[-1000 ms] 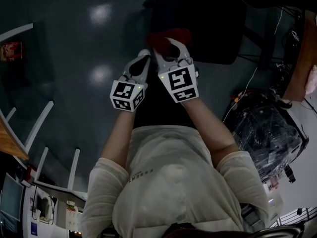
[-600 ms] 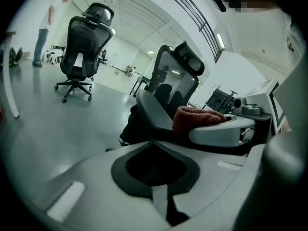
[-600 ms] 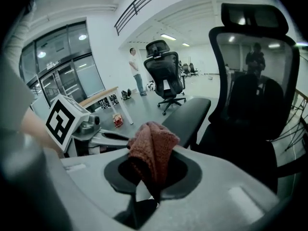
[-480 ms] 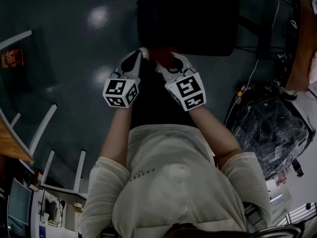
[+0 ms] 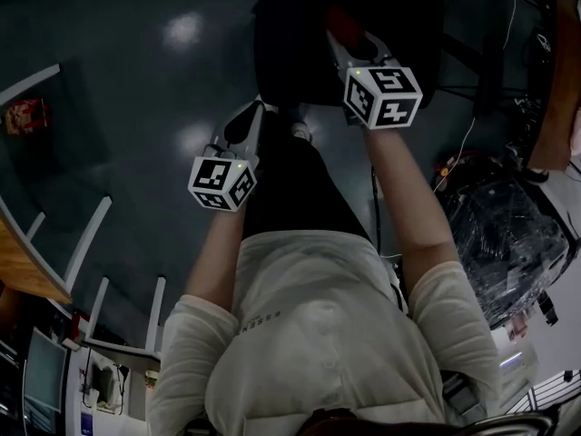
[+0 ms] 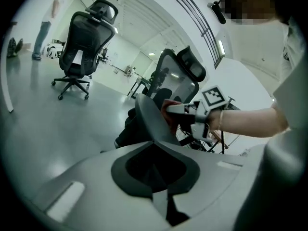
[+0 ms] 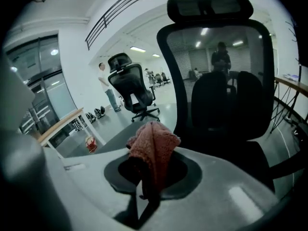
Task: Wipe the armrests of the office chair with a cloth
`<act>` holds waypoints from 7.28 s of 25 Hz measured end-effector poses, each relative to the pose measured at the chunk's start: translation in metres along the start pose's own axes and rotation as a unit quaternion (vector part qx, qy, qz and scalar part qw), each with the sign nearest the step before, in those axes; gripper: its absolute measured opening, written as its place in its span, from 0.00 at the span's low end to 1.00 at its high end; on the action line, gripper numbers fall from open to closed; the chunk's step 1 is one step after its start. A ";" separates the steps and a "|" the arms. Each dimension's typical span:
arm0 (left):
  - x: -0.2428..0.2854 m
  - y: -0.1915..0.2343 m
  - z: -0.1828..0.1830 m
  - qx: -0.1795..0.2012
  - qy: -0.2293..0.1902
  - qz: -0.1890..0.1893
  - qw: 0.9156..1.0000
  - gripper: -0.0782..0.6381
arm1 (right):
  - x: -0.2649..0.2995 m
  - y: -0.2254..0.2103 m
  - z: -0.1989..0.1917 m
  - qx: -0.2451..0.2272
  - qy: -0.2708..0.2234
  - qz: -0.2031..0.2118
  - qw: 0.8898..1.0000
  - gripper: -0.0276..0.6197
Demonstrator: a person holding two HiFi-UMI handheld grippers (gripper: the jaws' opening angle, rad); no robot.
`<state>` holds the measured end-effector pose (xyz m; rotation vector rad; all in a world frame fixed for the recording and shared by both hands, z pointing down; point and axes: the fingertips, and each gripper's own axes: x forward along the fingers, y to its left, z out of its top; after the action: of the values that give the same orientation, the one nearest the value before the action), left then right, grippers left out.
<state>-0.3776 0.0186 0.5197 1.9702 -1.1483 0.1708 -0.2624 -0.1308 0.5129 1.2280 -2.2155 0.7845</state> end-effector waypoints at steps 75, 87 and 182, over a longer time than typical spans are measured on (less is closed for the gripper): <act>-0.051 0.091 0.027 0.071 0.069 -0.064 0.993 0.13 | 0.007 0.221 -0.067 0.089 0.037 0.034 0.995 0.12; -0.013 0.053 0.061 0.067 0.058 -0.077 0.993 0.13 | -0.011 0.048 0.107 0.000 -0.089 -0.082 0.993 0.12; -0.128 -0.178 0.074 0.158 -0.108 -0.076 0.978 0.13 | -0.278 0.119 -0.043 -0.078 -0.048 0.061 0.994 0.12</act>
<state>-0.3332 0.0930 0.3050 2.3980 -1.1551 0.0611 -0.2264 0.1138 0.3332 1.0855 -2.3990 0.5959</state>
